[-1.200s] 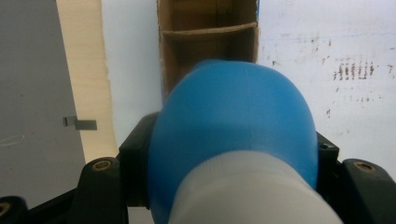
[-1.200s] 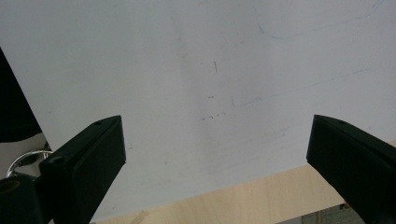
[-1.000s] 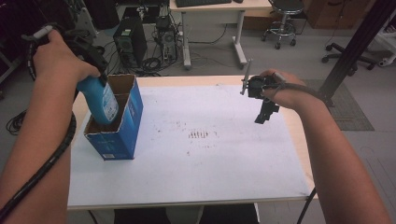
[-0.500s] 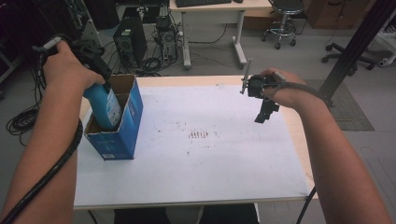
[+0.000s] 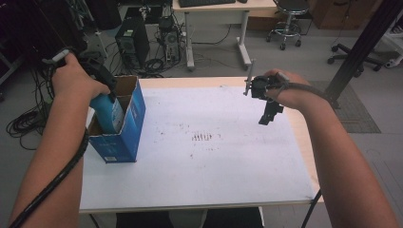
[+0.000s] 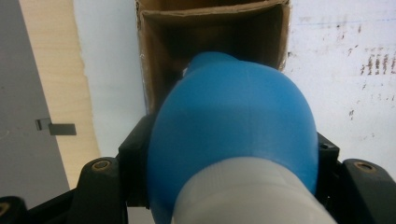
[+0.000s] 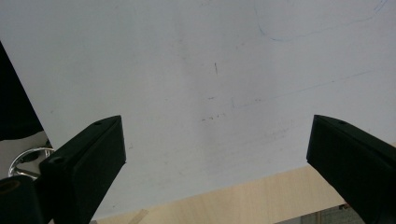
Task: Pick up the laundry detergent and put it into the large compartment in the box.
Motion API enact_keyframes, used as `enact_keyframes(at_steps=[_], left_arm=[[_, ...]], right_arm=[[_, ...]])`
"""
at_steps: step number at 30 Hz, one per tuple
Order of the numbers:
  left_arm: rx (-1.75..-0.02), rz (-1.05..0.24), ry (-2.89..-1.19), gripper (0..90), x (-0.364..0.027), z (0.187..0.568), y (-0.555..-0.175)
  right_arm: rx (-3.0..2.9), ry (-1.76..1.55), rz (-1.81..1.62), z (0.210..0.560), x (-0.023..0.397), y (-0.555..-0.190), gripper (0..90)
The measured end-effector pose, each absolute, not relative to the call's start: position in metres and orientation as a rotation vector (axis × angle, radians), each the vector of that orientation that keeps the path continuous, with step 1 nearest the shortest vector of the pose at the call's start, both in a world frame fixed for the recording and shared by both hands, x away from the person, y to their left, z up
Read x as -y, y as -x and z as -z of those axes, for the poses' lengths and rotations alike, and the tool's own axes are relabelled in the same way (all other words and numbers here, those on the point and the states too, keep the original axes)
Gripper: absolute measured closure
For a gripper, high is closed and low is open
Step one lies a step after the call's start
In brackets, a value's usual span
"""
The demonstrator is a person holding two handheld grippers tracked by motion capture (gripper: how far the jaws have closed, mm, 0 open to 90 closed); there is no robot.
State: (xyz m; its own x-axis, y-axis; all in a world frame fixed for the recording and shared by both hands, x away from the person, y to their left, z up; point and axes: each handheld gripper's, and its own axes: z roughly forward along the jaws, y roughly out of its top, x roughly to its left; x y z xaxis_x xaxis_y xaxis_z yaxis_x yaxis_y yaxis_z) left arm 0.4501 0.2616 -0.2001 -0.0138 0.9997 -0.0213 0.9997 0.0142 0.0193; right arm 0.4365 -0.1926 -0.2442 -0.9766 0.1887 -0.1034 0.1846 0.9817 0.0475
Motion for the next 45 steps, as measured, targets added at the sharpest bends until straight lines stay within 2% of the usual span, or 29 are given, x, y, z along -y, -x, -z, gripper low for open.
enact_keyframes(at_steps=[45], left_arm=[[-2.233,0.052,-2.212,37.1,-0.261,0.267,-0.451]], right_arm=[[-3.034,-0.259,-0.054,0.257,0.186,-0.44,4.4]])
